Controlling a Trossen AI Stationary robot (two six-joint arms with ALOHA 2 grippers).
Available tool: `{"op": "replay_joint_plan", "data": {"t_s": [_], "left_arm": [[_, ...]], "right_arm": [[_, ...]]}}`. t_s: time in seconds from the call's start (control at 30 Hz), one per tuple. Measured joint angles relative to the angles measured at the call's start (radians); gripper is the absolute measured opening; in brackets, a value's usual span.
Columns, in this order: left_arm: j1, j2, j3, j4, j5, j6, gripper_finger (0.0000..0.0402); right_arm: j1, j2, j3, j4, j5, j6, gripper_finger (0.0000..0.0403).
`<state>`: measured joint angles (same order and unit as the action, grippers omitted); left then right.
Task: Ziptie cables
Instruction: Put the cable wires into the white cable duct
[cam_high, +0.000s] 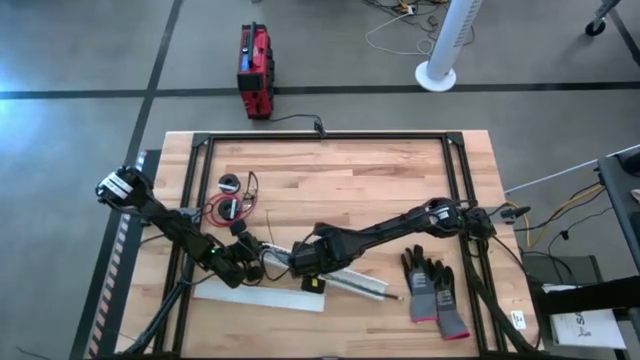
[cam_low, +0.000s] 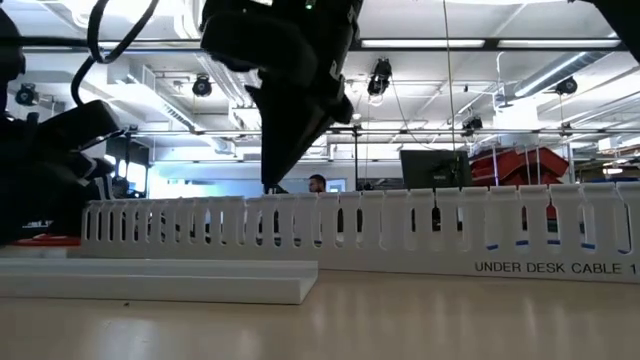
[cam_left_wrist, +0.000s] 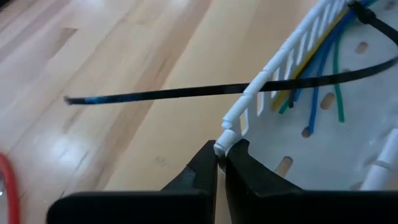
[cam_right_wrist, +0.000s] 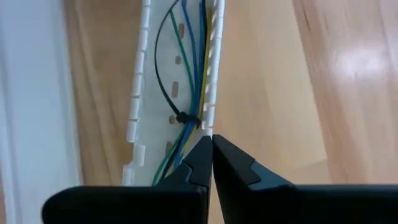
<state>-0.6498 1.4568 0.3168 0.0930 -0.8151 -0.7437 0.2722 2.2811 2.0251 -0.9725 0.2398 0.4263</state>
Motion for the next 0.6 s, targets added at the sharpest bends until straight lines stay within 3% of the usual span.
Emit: {"op": "replay_joint_plan", "data": {"t_s": [0.17, 0.37, 0.6], "left_arm": [[0.000, -0.069, -0.001, -0.035, 0.081, 0.076, 0.0035], [0.000, -0.205, -0.001, -0.106, 0.173, 0.147, 0.0099], [-0.001, -0.388, 0.021, -0.093, 0.237, 0.301, 0.0164]], "right_arm": [[0.048, -0.028, -0.038, 0.008, -0.003, -0.026, 0.0000], [0.144, -0.080, -0.094, 0.033, -0.002, -0.029, 0.0000], [0.231, -0.184, -0.279, 0.260, -0.042, -0.014, 0.0000]]}}
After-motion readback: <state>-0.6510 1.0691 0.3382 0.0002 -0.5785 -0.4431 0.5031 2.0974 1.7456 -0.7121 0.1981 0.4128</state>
